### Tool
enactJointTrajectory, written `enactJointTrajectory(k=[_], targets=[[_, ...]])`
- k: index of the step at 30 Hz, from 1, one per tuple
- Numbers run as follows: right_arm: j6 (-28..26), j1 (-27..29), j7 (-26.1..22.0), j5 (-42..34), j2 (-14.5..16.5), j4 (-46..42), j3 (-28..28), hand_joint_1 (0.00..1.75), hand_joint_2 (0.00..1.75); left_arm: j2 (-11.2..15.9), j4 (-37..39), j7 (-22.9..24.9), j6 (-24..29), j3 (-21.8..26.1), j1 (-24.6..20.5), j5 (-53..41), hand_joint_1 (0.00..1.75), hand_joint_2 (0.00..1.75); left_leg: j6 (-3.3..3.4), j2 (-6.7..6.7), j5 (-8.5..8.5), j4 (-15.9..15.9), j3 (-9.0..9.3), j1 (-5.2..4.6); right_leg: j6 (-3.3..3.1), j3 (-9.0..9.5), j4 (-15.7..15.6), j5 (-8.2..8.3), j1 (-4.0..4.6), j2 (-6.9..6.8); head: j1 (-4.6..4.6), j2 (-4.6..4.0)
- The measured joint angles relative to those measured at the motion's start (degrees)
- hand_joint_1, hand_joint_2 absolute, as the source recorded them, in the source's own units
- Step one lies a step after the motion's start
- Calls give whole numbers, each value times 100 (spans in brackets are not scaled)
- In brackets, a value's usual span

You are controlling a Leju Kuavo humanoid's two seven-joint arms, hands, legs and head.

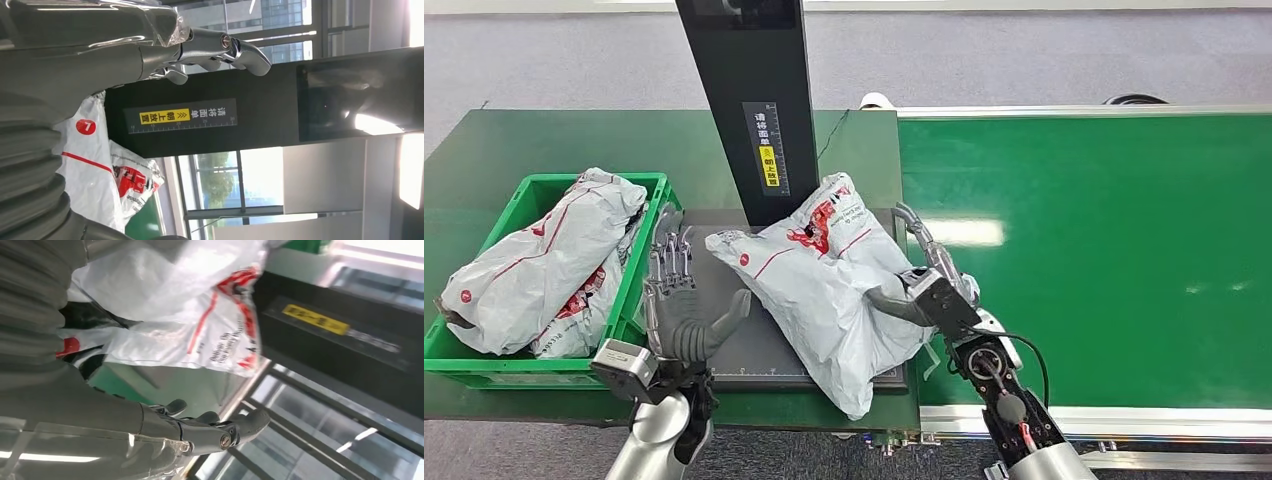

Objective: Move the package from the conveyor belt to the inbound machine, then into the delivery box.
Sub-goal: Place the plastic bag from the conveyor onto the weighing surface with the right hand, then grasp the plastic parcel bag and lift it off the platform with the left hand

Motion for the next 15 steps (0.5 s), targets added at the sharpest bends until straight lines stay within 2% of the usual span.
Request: enactJointTrajectory(k=[4, 8, 11, 15], targets=[[382, 174, -329, -600, -21, -402, -197, 0, 175, 24, 46, 57, -57, -53, -29, -107, 0, 175, 0, 0, 0, 0, 0, 0, 0, 0, 0, 0, 0, 0, 0, 0], [766, 355, -513, -1194, -63, -927, -439, 0, 175, 134, 213, 332, -627, -304, -70, -888, 0, 175, 0, 0, 0, 0, 0, 0, 0, 1, 0, 0, -1, 0, 1, 0], [833, 491, -552, -1327, -97, -1310, -611, 0, 175, 194, 312, 473, -916, -463, -69, -1297, 0, 175, 1, 2, -1, 1, 0, -1, 0, 0, 0, 0, -1, 1, 1, 0], [838, 735, -584, -1336, -109, -1883, -803, 0, 175, 254, 417, 826, -997, -575, -64, -1865, 0, 175, 0, -1, -1, 0, -1, -1, 0, 0, -1, 0, -1, 0, 1, 0]])
